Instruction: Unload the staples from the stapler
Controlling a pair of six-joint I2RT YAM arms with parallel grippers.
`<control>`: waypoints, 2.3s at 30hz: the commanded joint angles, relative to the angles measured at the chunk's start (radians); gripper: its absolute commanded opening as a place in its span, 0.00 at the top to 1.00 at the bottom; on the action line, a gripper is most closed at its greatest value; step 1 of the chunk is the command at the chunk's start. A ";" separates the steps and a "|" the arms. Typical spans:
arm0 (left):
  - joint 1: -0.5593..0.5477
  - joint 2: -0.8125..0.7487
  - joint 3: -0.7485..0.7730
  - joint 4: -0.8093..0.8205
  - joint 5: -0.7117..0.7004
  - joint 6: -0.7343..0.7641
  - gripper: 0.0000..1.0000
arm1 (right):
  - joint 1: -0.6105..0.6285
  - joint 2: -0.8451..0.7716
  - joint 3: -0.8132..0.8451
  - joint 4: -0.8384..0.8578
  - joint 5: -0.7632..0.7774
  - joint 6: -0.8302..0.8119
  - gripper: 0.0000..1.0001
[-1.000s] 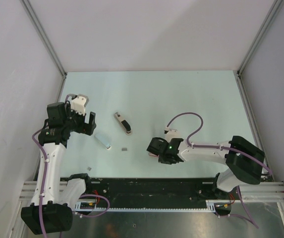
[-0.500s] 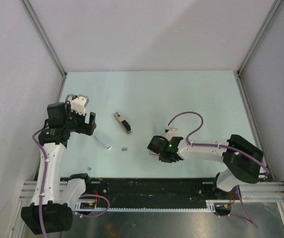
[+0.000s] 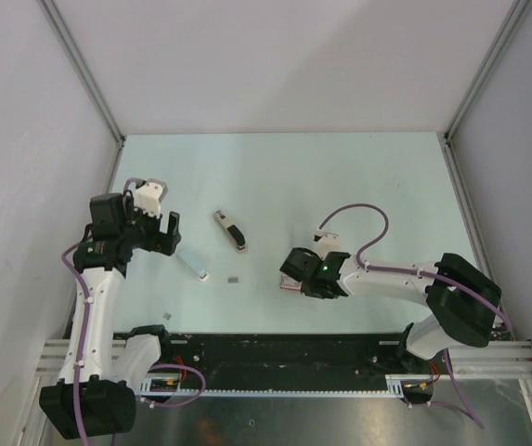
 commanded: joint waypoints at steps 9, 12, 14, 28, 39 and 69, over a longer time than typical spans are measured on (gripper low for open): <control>0.011 -0.013 -0.010 0.001 0.044 0.008 0.04 | -0.008 -0.016 0.001 0.007 0.015 -0.013 1.00; 0.011 -0.012 -0.008 0.002 0.048 0.008 0.04 | -0.012 -0.036 0.001 0.000 0.015 -0.005 0.97; 0.010 -0.013 -0.009 0.001 0.050 0.008 0.04 | -0.021 -0.039 0.001 -0.003 0.018 0.000 0.92; 0.011 -0.024 -0.018 0.002 0.041 0.018 0.05 | -0.089 0.022 0.001 0.096 -0.049 -0.037 0.75; 0.011 -0.021 -0.019 0.002 0.048 0.017 0.05 | -0.074 0.028 0.004 0.050 -0.051 -0.014 0.66; 0.010 -0.030 -0.024 0.001 0.043 0.017 0.05 | -0.048 -0.038 0.010 0.053 -0.008 -0.032 0.80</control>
